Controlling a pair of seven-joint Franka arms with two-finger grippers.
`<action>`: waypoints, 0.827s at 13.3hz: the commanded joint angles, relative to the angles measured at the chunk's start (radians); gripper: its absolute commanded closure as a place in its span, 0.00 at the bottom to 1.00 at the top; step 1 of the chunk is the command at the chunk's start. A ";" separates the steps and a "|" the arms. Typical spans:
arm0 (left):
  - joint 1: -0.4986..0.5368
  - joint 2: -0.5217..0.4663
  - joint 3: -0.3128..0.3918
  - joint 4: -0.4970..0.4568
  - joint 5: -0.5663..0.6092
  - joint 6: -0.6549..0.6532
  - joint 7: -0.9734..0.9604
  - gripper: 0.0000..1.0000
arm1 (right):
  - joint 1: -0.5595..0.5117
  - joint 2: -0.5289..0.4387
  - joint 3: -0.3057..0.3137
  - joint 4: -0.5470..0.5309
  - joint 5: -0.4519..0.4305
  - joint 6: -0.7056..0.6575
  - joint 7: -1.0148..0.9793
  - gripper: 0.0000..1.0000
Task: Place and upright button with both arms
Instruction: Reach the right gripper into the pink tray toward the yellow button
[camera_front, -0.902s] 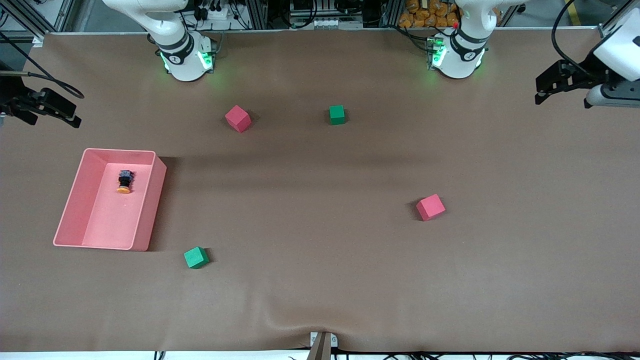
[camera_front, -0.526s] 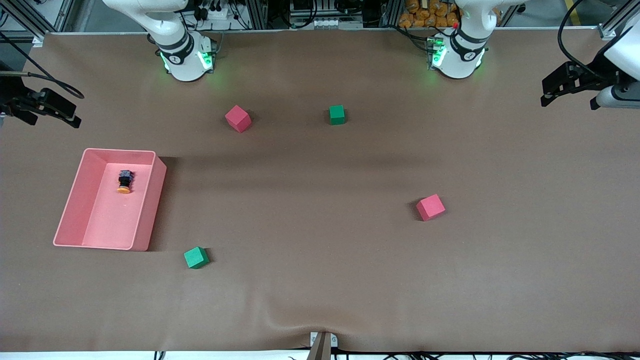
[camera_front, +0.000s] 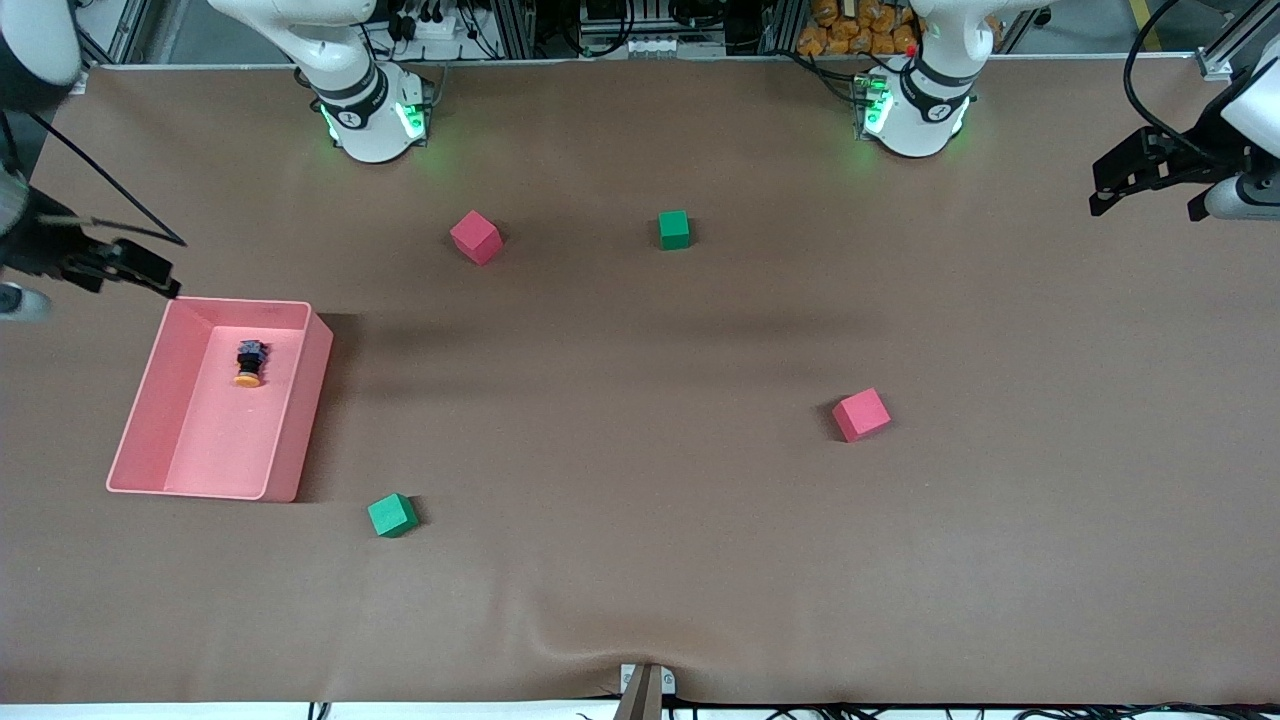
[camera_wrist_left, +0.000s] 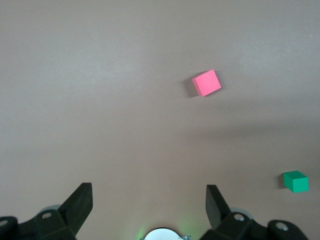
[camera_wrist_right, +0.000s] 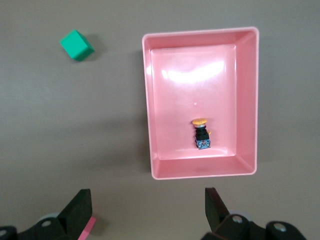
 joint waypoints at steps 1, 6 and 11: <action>0.003 0.014 -0.009 0.022 0.008 -0.008 -0.004 0.00 | -0.016 0.027 0.013 -0.157 -0.021 0.153 -0.018 0.00; 0.005 0.016 -0.014 0.019 0.003 -0.006 -0.009 0.00 | -0.132 0.214 0.014 -0.220 -0.021 0.378 -0.147 0.00; 0.006 0.011 -0.014 0.022 0.003 -0.006 -0.013 0.00 | -0.214 0.320 0.014 -0.376 -0.021 0.717 -0.280 0.00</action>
